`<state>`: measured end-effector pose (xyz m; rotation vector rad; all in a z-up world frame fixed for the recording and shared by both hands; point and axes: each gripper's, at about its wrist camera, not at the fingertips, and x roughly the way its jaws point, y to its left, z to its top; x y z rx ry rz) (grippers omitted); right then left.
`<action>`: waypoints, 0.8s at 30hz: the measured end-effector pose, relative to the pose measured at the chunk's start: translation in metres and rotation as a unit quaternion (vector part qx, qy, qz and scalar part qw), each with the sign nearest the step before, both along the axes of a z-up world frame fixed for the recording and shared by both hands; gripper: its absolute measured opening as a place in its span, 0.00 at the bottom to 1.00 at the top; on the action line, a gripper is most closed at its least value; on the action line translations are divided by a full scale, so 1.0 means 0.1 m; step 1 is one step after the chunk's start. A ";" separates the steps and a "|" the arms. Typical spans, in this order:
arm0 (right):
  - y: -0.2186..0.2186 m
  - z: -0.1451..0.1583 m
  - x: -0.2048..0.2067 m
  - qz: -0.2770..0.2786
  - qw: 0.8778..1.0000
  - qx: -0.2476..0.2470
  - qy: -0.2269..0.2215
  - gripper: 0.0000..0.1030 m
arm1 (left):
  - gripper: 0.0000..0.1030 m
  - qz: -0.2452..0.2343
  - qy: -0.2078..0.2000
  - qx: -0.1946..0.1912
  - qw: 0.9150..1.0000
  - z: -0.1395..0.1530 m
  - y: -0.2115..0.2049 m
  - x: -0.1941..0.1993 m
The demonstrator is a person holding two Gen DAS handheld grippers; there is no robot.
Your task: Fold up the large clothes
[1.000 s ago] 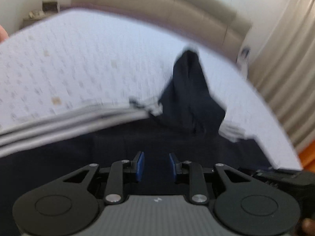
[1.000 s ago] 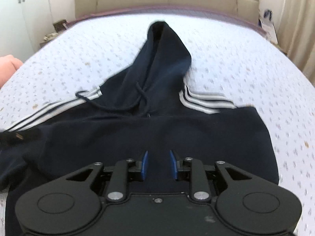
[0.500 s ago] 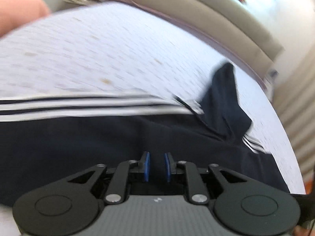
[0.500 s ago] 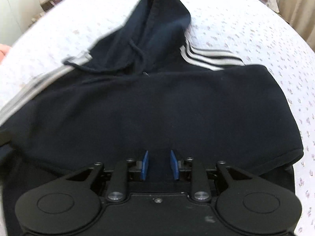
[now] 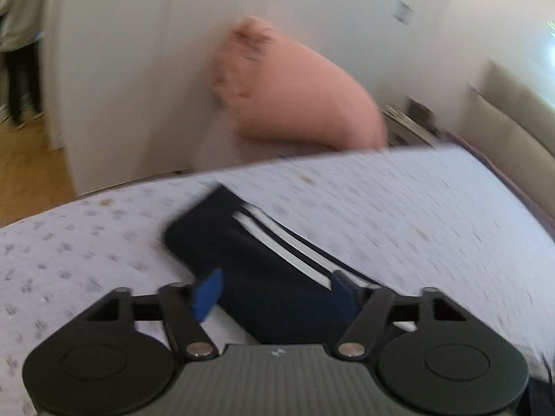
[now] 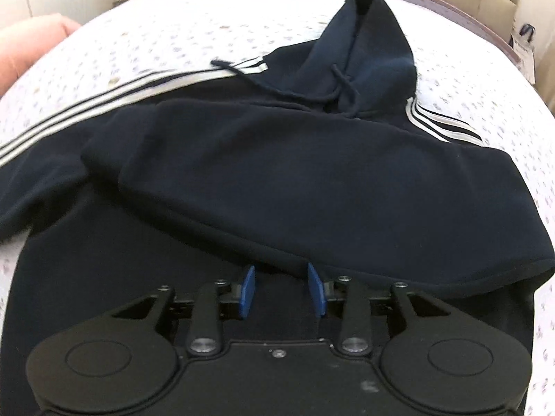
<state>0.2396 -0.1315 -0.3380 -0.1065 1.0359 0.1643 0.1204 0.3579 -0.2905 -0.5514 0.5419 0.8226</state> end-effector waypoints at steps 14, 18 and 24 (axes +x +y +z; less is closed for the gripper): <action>0.16 -0.05 0.07 0.009 1.000 -0.027 0.007 0.58 | 0.48 0.042 -0.015 -0.085 0.995 -0.69 0.85 0.22; 0.09 -0.03 0.06 0.010 1.000 -0.013 0.008 0.59 | 0.16 0.031 -0.010 -0.061 0.998 -0.63 0.78 0.30; -0.02 0.09 -0.07 0.021 1.000 0.018 -0.014 0.56 | 0.12 -0.067 -0.033 0.017 0.997 -0.16 0.11 0.48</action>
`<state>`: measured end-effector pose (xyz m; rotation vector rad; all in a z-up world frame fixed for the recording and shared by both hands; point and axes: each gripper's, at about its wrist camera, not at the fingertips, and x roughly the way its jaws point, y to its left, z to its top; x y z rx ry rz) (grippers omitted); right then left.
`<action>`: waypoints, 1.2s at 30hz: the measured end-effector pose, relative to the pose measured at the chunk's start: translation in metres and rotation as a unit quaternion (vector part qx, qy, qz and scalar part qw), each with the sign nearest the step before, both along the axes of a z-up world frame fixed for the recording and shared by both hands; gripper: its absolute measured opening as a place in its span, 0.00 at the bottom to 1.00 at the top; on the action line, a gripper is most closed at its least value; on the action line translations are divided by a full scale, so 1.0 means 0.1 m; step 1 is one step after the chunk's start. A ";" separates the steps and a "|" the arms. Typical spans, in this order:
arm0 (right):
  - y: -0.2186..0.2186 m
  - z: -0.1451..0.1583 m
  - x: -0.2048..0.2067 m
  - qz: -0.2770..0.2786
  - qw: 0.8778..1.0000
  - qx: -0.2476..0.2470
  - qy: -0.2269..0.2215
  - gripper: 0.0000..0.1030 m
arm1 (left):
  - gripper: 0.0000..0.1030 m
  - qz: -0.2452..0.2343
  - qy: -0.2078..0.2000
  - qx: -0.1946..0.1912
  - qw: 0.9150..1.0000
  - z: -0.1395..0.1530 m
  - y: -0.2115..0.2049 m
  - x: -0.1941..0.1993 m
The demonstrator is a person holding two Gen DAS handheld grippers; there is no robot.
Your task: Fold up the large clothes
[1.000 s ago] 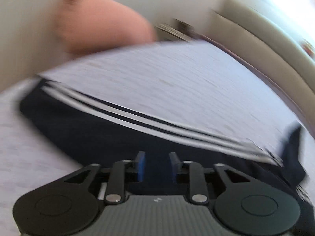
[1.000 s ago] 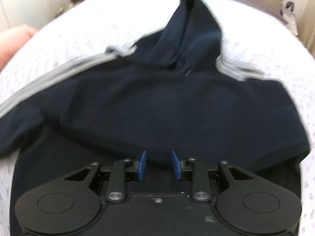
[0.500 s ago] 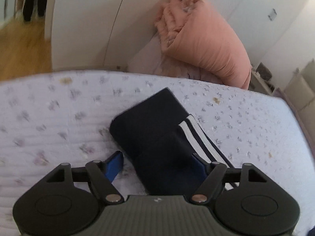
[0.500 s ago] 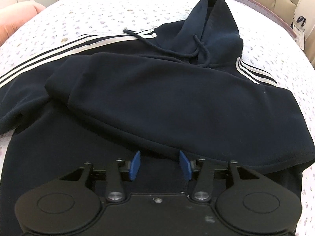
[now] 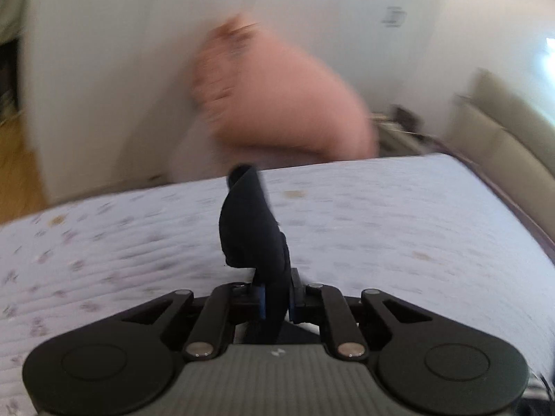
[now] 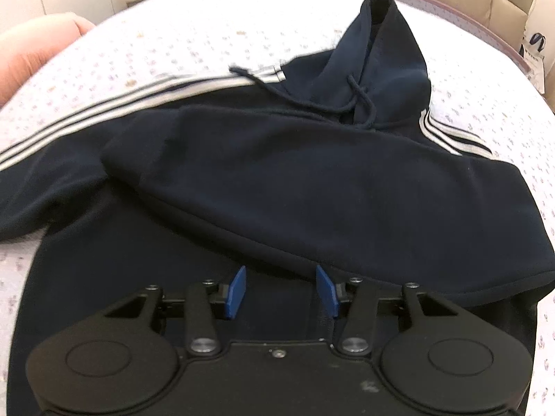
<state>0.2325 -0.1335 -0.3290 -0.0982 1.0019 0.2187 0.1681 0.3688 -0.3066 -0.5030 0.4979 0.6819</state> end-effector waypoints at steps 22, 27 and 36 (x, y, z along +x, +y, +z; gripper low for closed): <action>-1.38 0.44 -0.25 -0.060 0.995 0.067 -0.045 0.56 | 0.60 -0.520 -0.025 -0.027 0.853 0.07 -4.29 1.32; -1.59 0.28 -0.09 -0.075 0.992 0.095 -0.028 0.65 | 0.60 -0.477 0.033 -0.040 0.877 -0.28 -4.10 1.11; -1.55 0.09 0.59 -0.079 0.976 0.203 0.002 0.79 | 0.58 -0.268 0.049 -0.019 0.962 -0.06 -2.94 0.99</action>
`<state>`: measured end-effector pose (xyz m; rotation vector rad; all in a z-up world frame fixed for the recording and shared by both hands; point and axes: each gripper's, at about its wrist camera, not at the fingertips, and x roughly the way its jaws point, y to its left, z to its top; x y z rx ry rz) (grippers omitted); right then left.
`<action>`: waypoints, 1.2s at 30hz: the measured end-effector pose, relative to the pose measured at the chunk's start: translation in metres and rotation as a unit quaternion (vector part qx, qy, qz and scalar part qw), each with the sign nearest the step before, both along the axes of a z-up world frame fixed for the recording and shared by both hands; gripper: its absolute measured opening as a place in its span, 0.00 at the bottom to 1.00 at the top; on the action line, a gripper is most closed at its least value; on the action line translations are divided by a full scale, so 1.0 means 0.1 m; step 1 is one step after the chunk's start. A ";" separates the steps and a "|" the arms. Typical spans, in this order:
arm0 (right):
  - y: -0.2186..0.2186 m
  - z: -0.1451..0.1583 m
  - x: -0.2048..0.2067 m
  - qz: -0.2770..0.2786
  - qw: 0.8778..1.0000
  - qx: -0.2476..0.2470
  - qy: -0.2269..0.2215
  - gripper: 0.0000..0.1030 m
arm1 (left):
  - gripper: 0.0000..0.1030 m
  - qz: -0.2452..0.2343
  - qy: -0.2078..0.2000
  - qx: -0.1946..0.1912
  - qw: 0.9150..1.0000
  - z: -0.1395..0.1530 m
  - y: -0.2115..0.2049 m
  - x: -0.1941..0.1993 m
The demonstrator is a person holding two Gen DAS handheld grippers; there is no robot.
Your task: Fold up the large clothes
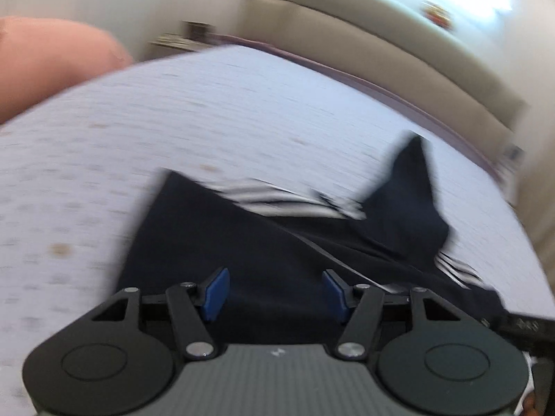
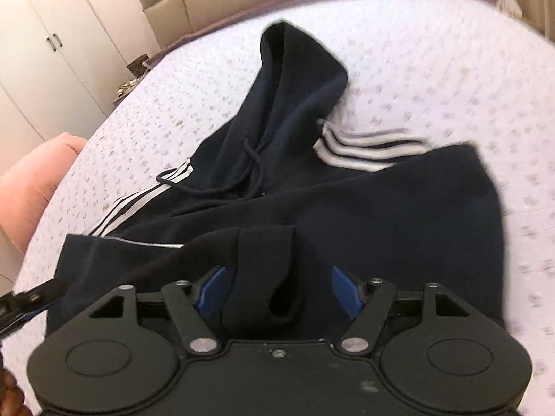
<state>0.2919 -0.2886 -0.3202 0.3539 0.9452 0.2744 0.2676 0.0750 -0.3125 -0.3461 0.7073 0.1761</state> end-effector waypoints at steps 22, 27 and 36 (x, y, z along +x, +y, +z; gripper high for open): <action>-0.21 0.46 -0.22 -0.113 0.971 -0.202 -0.064 0.21 | 0.57 -0.103 0.052 0.071 0.991 -0.11 -0.29 0.46; -0.41 -0.08 -0.06 -0.127 0.955 -0.261 0.054 0.58 | 0.48 -0.128 0.081 0.118 0.981 -0.25 -0.55 0.56; 0.13 0.30 -0.34 -0.060 0.948 -0.284 -0.129 0.56 | 0.46 -0.128 0.039 0.030 0.991 -0.30 -0.55 0.59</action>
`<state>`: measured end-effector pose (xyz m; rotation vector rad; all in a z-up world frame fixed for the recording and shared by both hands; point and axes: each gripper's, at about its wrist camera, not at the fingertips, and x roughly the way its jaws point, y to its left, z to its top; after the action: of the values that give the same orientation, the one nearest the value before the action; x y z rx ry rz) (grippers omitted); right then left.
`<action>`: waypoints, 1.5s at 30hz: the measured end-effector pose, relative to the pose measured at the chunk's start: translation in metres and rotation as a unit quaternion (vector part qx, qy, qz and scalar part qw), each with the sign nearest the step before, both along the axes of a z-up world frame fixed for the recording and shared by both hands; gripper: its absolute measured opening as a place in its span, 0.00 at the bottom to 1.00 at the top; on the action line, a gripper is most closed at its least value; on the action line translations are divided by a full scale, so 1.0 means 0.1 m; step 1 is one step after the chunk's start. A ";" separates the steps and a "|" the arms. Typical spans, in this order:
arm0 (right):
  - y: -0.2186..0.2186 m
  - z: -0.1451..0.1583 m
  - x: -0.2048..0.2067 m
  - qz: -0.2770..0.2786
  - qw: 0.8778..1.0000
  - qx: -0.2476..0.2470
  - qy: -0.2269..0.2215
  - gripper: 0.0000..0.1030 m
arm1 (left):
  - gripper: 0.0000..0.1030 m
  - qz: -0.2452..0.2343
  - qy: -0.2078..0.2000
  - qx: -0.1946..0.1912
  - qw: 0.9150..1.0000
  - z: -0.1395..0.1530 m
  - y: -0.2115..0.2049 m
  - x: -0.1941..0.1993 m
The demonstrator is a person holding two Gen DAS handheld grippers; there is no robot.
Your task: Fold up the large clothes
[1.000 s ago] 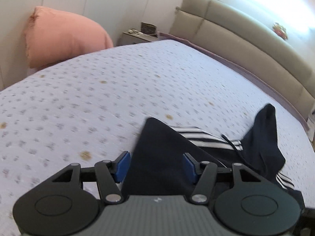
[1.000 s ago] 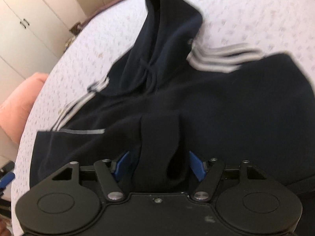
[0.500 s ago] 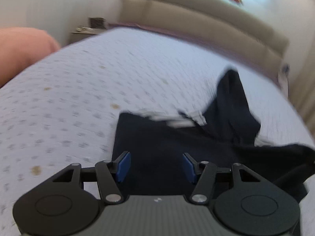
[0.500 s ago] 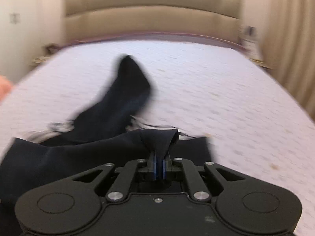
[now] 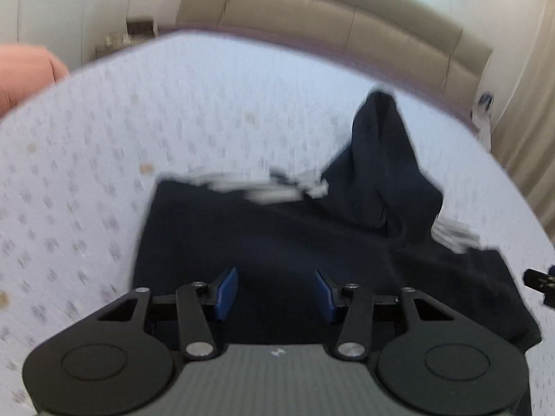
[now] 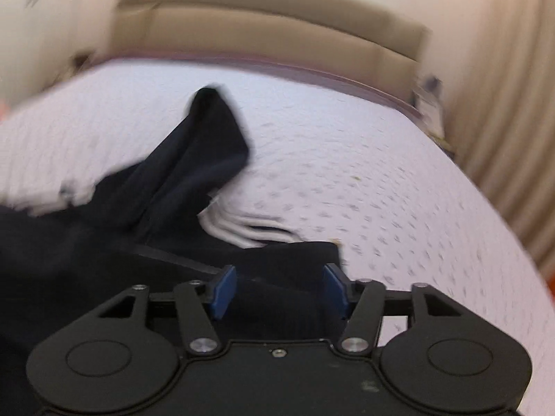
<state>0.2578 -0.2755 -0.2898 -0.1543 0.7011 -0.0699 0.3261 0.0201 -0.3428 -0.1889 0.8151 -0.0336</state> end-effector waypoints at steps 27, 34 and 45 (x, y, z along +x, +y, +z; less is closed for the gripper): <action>0.08 -0.26 -0.69 0.106 0.971 0.120 0.176 0.22 | 0.43 -0.015 0.094 0.004 0.995 -0.07 -0.25 -1.52; -0.05 -0.09 -1.69 0.111 0.958 0.160 0.209 0.27 | 0.43 -0.019 0.109 -0.014 0.994 0.09 0.13 -2.11; -0.04 -0.29 -3.25 0.055 0.951 0.094 0.288 0.28 | 0.43 -0.048 0.187 -0.033 0.981 -0.04 0.54 -3.36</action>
<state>-0.0673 -0.2795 -0.3190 -0.0262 1.2753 0.1574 -0.0094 0.0739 -0.3464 -0.2218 1.1990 -0.1182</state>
